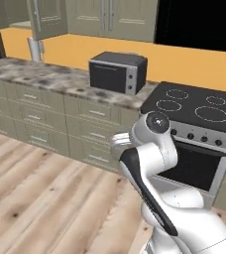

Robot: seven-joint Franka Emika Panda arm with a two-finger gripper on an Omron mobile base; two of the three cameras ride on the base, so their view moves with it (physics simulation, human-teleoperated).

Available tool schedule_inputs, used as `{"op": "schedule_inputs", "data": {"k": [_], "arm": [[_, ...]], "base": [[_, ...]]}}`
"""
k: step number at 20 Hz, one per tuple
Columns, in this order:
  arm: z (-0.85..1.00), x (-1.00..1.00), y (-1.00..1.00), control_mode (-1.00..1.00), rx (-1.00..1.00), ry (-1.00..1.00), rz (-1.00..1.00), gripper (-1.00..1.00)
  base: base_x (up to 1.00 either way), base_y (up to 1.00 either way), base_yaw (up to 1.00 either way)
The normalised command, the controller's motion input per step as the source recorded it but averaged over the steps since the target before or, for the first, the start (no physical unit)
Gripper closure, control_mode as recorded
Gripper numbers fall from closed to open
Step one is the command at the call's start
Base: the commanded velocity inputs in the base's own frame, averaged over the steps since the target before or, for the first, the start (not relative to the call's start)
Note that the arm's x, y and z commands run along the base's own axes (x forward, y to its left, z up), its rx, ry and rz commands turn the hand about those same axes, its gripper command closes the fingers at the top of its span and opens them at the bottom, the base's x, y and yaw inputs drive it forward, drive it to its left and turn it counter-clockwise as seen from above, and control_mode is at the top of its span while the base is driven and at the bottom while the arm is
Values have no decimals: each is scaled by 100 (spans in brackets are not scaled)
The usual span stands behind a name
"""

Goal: Move the glass cup from next to the sink to the open cabinet. Then, move the bowl with the onion to the fridge to clear the area for faucet cleaning.

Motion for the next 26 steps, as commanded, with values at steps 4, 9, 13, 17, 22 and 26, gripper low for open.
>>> {"op": "schedule_inputs", "data": {"k": [4,9,13,17,22,26], "arm": [[0,0,0,100,0,0,0,100],[0,0,0,100,0,0,0,100],[0,0,0,100,0,0,0,100],[0,0,0,100,0,0,0,100],[0,0,0,100,0,0,0,100],[0,0,0,100,0,0,0,100]], "base": [[100,38,-26],[100,78,-36],[100,100,-44],[100,100,-41],[86,100,-32],[47,100,-24]]}}
